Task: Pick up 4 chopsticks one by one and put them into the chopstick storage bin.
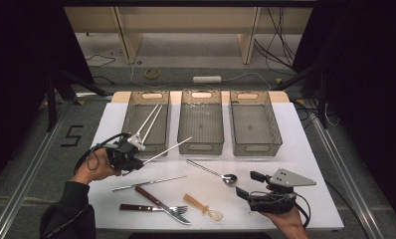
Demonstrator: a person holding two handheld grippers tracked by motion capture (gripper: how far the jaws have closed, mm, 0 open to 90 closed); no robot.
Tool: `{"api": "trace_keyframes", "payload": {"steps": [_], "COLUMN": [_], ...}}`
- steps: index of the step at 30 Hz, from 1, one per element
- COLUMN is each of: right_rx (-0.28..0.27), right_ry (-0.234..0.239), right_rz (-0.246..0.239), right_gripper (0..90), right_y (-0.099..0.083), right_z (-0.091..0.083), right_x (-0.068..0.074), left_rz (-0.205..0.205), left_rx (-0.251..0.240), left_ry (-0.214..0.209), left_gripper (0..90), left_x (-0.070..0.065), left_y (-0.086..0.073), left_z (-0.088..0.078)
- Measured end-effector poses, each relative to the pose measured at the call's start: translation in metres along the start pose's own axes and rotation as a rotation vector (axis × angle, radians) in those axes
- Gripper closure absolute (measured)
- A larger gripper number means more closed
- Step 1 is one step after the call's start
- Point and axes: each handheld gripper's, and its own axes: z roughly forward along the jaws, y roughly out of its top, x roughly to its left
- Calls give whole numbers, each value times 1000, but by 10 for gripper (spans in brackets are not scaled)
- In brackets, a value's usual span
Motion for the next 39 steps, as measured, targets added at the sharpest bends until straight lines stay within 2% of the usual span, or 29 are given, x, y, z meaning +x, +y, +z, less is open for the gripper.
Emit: {"api": "trace_keyframes", "payload": {"steps": [5, 9, 17, 22, 30, 39], "right_rx": [1, 2, 2, 4, 6, 6], "right_ry": [0, -1, -3, -3, -2, -3], "right_rz": [-1, 1, 2, 2, 3, 5], "right_gripper": [240, 240, 240, 240, 240, 240], "right_y": [0, 0, -1, -1, -1, -1], "right_z": [0, 0, 1, 1, 1, 1], "right_x": [0, 0, -1, -1, -1, -1], "left_rz": [-96, -142, -191, -232, -316, -362], "left_rx": [-87, -112, -161, -193, -250, -290], "left_ry": [18, 27, 91, 131, 161, 202], "left_gripper": [843, 843, 843, 843, 843, 843], "left_x": [2, 6, 13, 21, 42, 59], "left_y": [4, 3, 3, 4, 4, 6], "left_z": [-9, -14, -26, -33, -30, -30]}}
